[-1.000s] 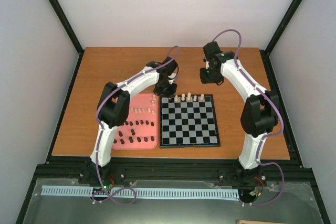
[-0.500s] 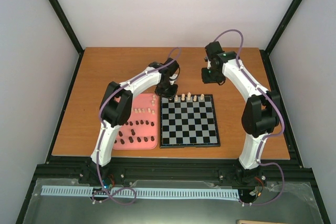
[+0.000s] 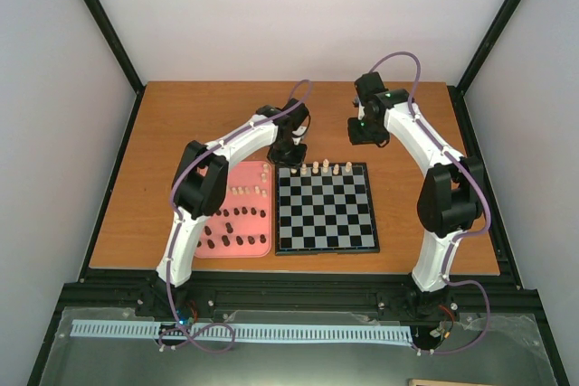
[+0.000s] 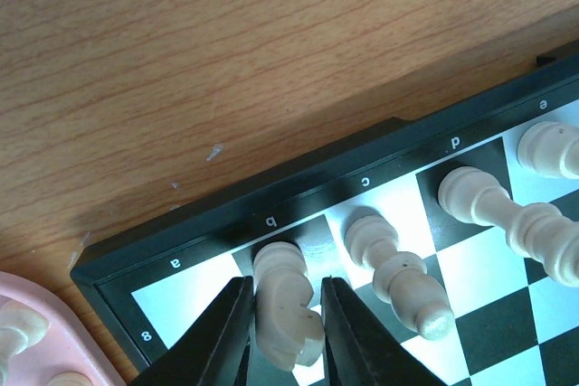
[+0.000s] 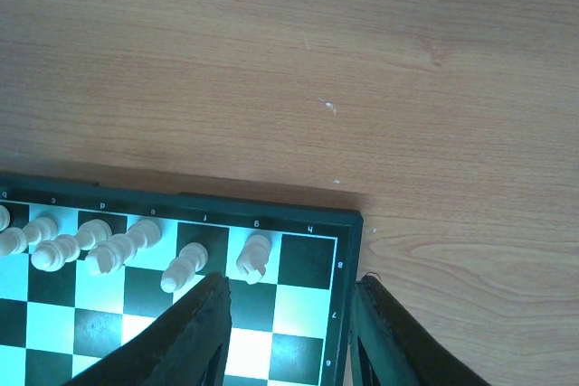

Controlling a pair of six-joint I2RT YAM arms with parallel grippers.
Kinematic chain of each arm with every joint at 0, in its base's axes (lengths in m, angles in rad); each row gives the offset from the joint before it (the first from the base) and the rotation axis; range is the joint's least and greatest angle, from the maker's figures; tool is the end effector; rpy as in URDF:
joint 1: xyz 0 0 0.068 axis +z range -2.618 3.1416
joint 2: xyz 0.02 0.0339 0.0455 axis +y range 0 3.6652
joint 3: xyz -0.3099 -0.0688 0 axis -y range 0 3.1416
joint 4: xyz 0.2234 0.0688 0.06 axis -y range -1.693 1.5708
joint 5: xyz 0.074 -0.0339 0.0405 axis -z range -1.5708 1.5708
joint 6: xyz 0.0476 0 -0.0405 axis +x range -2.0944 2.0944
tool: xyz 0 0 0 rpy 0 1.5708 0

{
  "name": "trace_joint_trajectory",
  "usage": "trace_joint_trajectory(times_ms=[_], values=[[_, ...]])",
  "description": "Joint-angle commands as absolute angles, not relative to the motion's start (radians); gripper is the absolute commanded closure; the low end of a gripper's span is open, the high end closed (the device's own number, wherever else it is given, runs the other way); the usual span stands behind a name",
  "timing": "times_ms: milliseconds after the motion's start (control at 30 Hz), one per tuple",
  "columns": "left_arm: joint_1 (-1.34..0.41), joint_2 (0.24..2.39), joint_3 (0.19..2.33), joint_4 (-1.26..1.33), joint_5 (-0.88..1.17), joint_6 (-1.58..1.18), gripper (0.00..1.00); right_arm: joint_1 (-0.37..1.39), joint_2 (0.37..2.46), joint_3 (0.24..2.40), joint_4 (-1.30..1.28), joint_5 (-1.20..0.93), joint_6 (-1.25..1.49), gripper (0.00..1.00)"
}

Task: Set up the chess pieces on the board
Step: Place the chess piece on the chessboard.

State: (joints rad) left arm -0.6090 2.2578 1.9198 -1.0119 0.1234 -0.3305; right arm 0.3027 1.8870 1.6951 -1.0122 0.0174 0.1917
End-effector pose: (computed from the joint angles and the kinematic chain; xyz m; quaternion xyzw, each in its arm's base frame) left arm 0.3852 -0.2758 0.2173 0.1444 0.9815 -0.1044 0.0704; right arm 0.3732 0.1157 0.3108 -0.0530 0.9818 0.0363 0.1789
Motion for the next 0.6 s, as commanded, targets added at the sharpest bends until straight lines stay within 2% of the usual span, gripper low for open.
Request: trace_joint_trajectory(times_ms=[0,333,567], values=[[-0.620,2.268,1.944,-1.028,0.113,-0.337,0.75,0.294,1.845,1.680,-1.005,0.009,0.189,0.63],[-0.620,2.235,1.943,-1.032,0.131,-0.329,0.68,0.295,1.842,1.681,-1.002,0.002,0.196,0.63],[-0.620,2.220,1.931,-1.021,0.166,-0.338,0.68,0.294,1.835,1.674,-0.999,-0.005,0.207,0.63]])
